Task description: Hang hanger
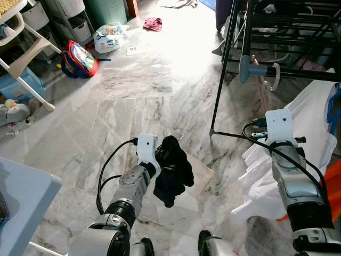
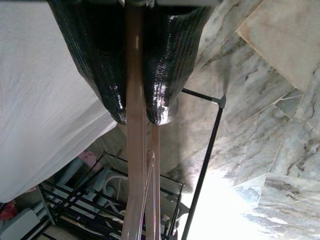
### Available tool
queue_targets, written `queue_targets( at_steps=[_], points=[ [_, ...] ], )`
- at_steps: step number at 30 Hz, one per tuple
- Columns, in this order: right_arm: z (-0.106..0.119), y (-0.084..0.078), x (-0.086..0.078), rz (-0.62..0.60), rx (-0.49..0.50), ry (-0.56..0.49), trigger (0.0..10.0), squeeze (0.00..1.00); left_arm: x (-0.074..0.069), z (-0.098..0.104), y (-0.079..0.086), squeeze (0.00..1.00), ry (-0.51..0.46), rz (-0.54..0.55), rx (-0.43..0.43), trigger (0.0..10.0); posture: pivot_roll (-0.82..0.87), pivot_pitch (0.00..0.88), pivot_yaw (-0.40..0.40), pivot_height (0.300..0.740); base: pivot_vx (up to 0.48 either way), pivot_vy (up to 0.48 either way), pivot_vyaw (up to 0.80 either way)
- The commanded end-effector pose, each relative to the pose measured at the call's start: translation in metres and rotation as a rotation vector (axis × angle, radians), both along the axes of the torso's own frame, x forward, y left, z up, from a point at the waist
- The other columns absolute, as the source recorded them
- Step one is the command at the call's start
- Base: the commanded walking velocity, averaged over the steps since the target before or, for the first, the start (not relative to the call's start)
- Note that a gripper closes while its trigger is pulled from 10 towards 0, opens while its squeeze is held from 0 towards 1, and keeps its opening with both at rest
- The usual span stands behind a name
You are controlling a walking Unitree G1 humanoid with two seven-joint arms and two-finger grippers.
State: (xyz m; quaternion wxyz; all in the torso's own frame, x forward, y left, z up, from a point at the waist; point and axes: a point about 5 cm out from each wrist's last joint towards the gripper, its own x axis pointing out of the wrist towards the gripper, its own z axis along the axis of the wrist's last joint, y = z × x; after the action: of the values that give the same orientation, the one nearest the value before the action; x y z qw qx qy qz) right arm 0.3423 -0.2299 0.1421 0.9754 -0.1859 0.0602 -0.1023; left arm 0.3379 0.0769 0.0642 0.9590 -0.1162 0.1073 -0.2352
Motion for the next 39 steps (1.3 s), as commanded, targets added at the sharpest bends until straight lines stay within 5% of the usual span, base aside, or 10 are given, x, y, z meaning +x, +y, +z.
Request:
queue_targets(
  at_steps=[1,5,6,9,11,12,13,16,19,39],
  points=[
    [-0.005,0.001,-0.004,0.003,-0.008,0.013,0.0,0.0,0.002,0.001,0.002,0.0,0.0,0.002,0.012,10.0,-0.15,0.193,0.114,0.74,0.0,0.0,0.0],
    [-0.004,0.002,-0.007,0.004,-0.006,0.002,0.1,0.0,0.002,0.002,0.002,0.0,-0.004,0.002,0.012,10.0,-0.15,0.196,0.112,0.74,0.0,0.0,0.0],
    [0.0,0.002,-0.01,-0.003,0.003,-0.032,1.3,0.0,0.002,0.004,0.001,0.0,-0.022,0.0,0.005,10.0,-0.15,0.197,0.111,0.74,0.0,0.0,0.0],
    [0.006,0.003,-0.015,-0.008,0.012,-0.081,1.5,0.0,0.005,0.012,0.0,0.0,-0.071,-0.002,0.003,10.0,-0.15,0.196,0.107,0.74,0.0,0.0,0.0],
    [0.01,0.002,-0.024,-0.046,0.03,-0.136,4.2,0.0,0.006,0.016,0.002,0.0,-0.103,0.013,0.018,10.0,-0.15,0.196,0.104,0.74,0.0,0.0,0.0],
    [0.01,0.002,-0.024,-0.046,0.03,-0.136,4.2,0.0,0.006,0.016,0.002,0.0,-0.103,0.013,0.018,10.0,-0.15,0.196,0.104,0.74,0.0,0.0,0.0],
    [0.012,0.004,-0.031,-0.055,0.041,-0.18,8.0,0.0,0.006,0.016,0.003,0.0,-0.112,0.022,0.028,10.0,-0.15,0.196,0.104,0.74,0.0,0.0,0.0],
    [0.013,0.006,-0.04,-0.064,0.045,-0.219,7.2,0.0,0.004,0.014,0.005,0.0,-0.12,0.024,0.033,10.0,-0.15,0.197,0.104,0.74,0.0,0.0,0.0],
    [0.014,0.009,-0.05,-0.07,0.066,-0.282,9.8,0.0,0.001,0.01,0.007,0.0,-0.115,0.033,0.05,10.0,-0.16,0.197,0.104,0.74,0.0,0.0,0.0],
    [-0.066,0.028,-0.091,-0.05,0.215,-0.099,10.0,0.0,-0.019,-0.017,0.015,0.0,-0.063,0.029,0.162,10.0,-0.14,0.2,0.093,0.74,0.0,0.0,0.0]
  ],
)
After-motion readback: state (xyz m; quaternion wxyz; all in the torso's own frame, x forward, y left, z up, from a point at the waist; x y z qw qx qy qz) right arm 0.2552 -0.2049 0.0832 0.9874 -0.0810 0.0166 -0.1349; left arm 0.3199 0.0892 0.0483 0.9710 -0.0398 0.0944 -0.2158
